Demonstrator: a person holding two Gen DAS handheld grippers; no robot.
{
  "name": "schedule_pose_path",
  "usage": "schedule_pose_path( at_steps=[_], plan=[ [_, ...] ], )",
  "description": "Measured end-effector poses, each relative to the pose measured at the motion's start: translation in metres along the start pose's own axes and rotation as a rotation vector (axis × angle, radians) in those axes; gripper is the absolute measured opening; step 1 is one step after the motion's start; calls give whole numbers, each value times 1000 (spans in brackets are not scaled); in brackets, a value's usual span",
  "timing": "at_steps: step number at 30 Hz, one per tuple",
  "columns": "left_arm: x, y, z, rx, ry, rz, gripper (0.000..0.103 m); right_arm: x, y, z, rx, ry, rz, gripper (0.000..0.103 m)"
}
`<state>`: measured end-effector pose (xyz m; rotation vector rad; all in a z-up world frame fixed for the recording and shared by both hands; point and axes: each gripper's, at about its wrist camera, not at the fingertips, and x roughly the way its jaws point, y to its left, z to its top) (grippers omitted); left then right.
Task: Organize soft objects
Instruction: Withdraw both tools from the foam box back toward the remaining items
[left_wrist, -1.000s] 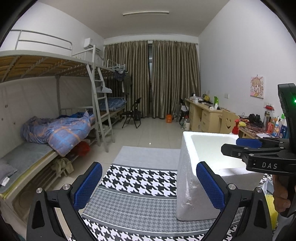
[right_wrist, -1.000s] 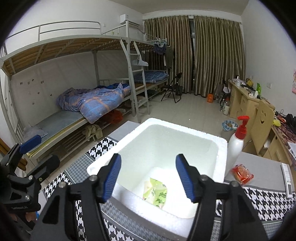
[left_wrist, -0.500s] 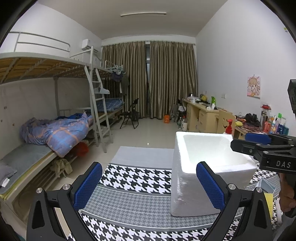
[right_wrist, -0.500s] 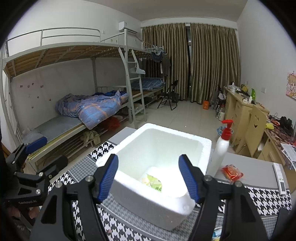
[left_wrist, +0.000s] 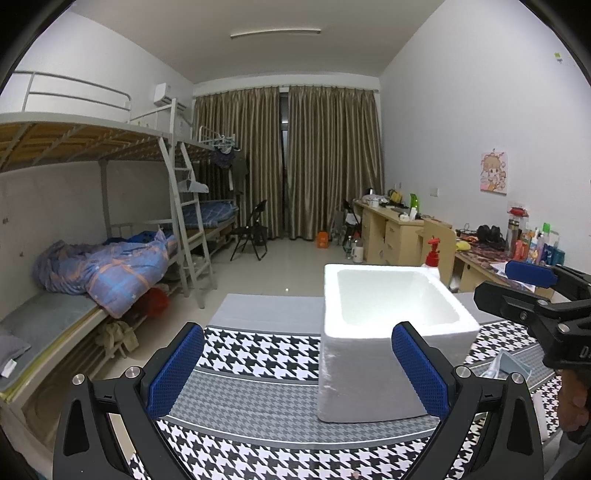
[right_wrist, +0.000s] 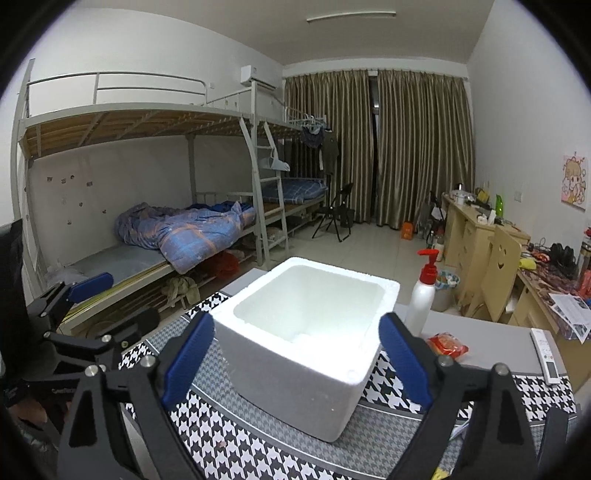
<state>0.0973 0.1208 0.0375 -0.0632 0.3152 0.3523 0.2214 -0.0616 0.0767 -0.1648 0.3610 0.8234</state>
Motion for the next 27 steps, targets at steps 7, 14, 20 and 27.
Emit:
schedule_pose_path(
  at_steps=[7, 14, 20, 27],
  plan=[
    [-16, -5, 3, 0, -18, -19, 102, -17, 2, -2, -9, -30, 0, 94],
    [-28, -10, 3, 6, -33, -37, 102, -31, 2, -12, -4, -55, -9, 96],
    [-34, -19, 4, 16, -41, -60, 102, -44, 1, -20, 4, -59, -32, 96],
    [-39, -28, -2, 23, -41, -94, 102, -62, 2, -33, 8, -75, -58, 96]
  ],
)
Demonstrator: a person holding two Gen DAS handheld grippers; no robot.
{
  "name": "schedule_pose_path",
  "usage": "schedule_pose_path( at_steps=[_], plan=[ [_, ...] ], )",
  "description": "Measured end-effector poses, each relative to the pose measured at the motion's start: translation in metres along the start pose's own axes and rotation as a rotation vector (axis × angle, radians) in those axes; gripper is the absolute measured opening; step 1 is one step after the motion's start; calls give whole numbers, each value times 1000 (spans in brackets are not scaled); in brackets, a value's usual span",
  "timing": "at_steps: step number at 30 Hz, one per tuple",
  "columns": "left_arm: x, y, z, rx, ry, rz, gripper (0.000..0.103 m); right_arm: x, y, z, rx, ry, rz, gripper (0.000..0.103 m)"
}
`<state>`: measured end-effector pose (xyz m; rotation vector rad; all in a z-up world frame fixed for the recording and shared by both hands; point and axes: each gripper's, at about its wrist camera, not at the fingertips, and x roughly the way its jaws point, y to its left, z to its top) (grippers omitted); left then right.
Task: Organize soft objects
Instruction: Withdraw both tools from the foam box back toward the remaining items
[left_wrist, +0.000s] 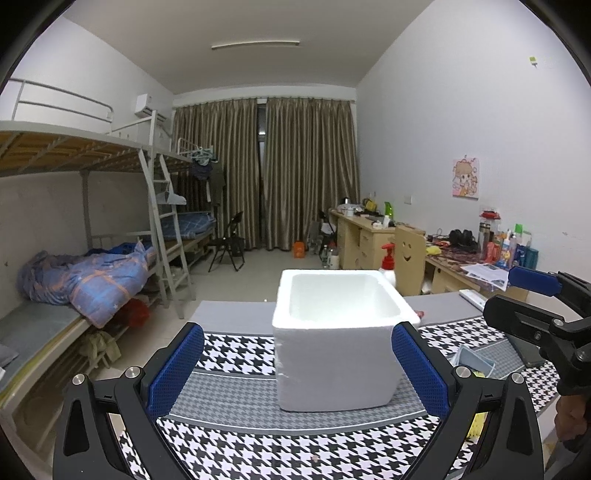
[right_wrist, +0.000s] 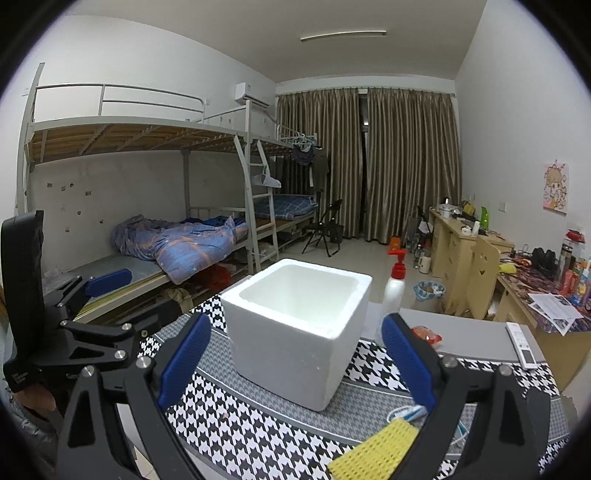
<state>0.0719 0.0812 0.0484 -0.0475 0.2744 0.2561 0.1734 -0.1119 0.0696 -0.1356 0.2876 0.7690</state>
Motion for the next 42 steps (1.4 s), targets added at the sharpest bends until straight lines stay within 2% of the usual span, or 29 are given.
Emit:
schedule_pose_path(
  at_steps=[14, 32, 42],
  plan=[
    [-3, -19, -14, 6, 7, -74, 102, -17, -21, -25, 52, 17, -78, 96],
    [19, -74, -28, 60, 87, -206, 102, -42, -58, -44, 99, 32, -207, 96],
    [26, -91, -31, 69, 111, -250, 102, -52, -72, -50, 118, 42, -256, 96]
  ],
)
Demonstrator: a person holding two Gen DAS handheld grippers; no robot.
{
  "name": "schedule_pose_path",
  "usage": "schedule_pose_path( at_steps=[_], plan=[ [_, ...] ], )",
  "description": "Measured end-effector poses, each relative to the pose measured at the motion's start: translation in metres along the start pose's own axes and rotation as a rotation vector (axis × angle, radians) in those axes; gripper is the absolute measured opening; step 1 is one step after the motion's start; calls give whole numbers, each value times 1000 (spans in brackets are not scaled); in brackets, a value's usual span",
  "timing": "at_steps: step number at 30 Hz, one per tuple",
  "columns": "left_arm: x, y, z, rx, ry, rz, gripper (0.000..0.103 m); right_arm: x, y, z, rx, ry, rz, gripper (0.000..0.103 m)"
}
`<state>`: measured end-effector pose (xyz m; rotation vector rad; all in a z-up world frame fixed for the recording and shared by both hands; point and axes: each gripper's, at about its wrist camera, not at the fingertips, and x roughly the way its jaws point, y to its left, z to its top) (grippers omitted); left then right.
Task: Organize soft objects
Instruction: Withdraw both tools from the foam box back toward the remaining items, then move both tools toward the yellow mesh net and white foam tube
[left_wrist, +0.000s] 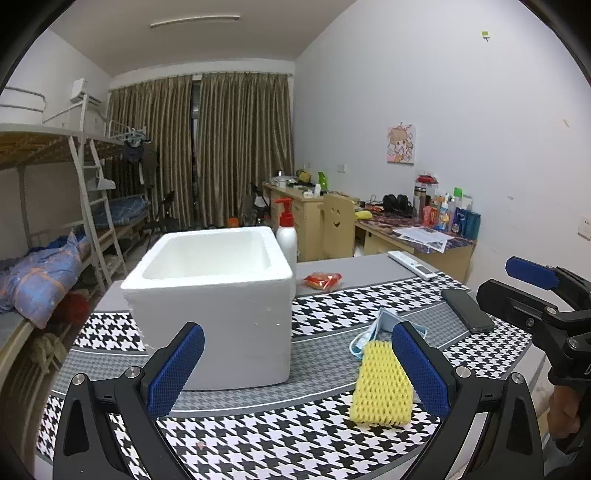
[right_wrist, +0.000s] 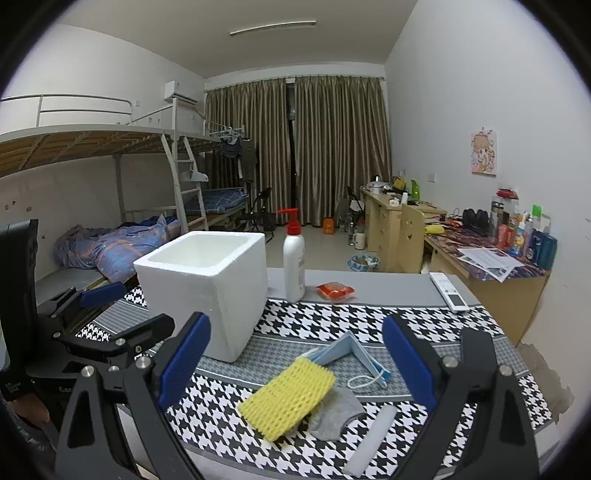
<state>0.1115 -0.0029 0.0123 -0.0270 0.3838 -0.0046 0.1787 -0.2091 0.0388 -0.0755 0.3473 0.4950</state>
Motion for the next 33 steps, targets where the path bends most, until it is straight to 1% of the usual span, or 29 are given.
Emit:
schedule_pose_path(
  at_steps=[6, 10, 17, 21, 26, 33],
  plan=[
    [6, -7, -1, 7, 13, -23, 102, -5, -9, -4, 13, -3, -26, 96],
    [10, -13, -4, 10, 20, -40, 102, -6, -17, -8, 27, 6, -58, 96],
    [19, -26, -11, 24, 49, -69, 102, -6, -32, -18, 53, 26, -90, 96],
    [23, -32, -14, 39, 58, -82, 102, -4, -39, -23, 68, 46, -105, 96],
    [28, -42, -21, 58, 81, -114, 102, -5, -47, -28, 85, 55, -118, 96],
    [38, -52, -33, 75, 121, -135, 102, -2, -55, -35, 98, 80, -132, 96]
  ],
)
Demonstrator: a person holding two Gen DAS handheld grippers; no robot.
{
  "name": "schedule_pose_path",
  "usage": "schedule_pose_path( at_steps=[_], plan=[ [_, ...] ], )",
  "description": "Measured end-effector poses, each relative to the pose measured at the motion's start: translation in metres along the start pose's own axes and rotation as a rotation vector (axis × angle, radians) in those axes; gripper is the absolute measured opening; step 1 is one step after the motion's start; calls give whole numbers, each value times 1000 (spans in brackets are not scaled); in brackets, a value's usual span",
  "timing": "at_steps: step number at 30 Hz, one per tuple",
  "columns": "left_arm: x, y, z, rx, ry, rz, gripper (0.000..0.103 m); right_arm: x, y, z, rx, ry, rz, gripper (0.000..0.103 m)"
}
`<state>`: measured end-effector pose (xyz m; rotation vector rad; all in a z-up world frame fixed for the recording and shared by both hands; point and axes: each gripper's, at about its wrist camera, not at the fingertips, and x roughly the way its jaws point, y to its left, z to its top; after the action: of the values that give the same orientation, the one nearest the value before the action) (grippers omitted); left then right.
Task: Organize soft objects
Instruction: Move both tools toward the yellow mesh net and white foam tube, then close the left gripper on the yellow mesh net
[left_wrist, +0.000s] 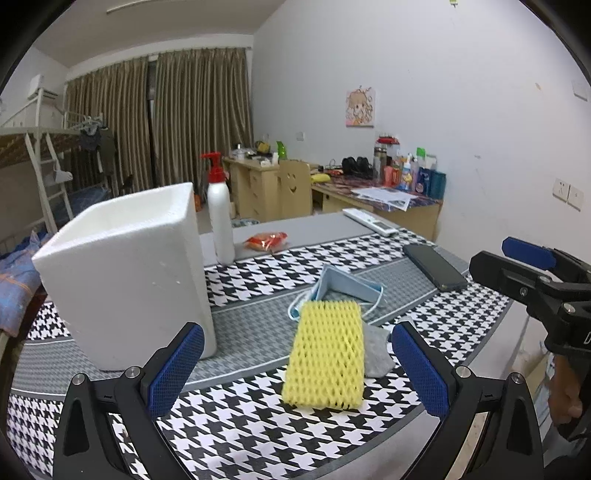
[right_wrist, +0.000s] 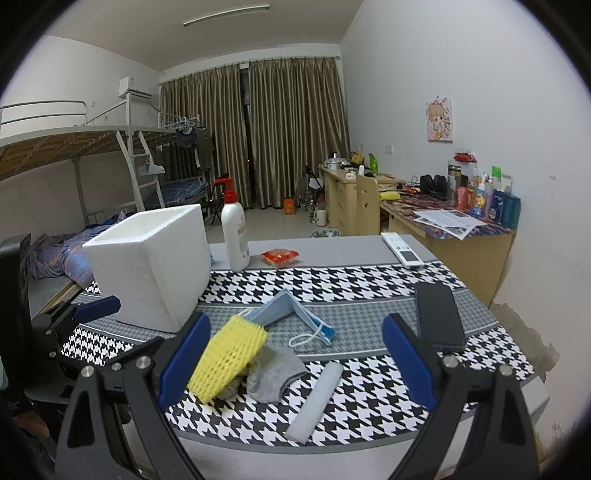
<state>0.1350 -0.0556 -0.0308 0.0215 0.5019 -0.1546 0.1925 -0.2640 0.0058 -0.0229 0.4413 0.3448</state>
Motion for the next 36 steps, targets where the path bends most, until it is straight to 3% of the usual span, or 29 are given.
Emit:
schedule_pose_path(
  at_steps=[22, 27, 36],
  plan=[
    [43, -22, -23, 71, 129, -48, 99, 21, -18, -40, 47, 114, -50, 96],
    [53, -28, -25, 102, 153, -40, 94, 26, -21, -44, 59, 134, -50, 96],
    [69, -29, -31, 103, 220, -48, 74, 33, -23, -50, 69, 156, -37, 96]
  ],
)
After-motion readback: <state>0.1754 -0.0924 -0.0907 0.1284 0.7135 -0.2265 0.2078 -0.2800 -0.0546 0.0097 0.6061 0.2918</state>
